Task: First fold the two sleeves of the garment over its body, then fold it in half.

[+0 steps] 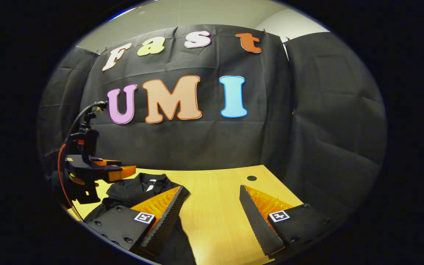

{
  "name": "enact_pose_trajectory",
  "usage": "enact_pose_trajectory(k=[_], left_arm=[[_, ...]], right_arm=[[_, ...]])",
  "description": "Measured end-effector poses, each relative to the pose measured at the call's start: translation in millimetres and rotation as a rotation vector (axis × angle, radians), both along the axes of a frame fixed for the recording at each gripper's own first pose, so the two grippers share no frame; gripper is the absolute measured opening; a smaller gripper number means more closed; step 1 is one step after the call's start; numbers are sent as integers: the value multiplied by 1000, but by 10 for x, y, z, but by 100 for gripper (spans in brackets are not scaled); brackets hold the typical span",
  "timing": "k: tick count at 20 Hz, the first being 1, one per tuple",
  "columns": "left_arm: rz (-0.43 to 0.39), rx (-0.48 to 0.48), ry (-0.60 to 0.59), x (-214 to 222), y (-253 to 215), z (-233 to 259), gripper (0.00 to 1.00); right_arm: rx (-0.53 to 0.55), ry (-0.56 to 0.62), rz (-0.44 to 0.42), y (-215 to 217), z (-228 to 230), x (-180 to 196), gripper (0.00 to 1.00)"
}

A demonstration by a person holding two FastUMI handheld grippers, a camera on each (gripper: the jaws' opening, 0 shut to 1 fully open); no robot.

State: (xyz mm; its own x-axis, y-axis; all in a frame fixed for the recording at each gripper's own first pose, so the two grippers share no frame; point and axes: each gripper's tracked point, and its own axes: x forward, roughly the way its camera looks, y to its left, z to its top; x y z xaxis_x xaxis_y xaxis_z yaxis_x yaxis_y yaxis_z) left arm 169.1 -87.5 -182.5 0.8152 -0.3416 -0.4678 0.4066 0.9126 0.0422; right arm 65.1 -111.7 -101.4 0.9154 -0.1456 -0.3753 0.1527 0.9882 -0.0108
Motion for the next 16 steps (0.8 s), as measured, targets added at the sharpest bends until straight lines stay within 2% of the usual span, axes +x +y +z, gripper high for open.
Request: enact_pose_trajectory(k=[4,9,13,16], left_arm=[[99,22,-22,-360,658,160,92],[224,74,8,-764,1435,57,92],[299,89,56,-1046,1830,-69,92],[326,97,93,-1259,2015,-167,92]], right_arm=[[0,16,86,280,-118,58,96],[6,46,161,586,-239,82,97],[-10,82,214,786,-365,82,96],[-28,127,233,854,-528,38,96]])
